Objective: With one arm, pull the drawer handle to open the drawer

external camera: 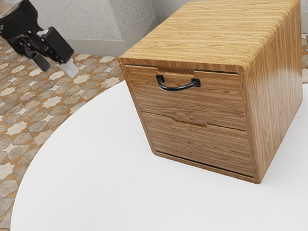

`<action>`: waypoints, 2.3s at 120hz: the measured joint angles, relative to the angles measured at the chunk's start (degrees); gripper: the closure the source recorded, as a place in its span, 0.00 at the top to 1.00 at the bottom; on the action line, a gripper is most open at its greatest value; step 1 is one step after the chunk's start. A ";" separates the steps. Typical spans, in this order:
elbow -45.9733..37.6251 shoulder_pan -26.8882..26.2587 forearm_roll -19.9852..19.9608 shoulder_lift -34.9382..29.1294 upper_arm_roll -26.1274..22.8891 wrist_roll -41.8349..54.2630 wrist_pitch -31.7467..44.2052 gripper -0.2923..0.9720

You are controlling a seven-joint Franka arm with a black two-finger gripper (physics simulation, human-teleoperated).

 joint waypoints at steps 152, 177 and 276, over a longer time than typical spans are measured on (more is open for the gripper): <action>-38.90 -23.51 15.86 -22.24 4.77 56.67 18.60 0.77; -38.77 -23.76 14.49 -20.01 5.42 60.00 26.94 0.77; -34.14 -24.19 11.23 -8.98 10.06 59.02 46.52 0.77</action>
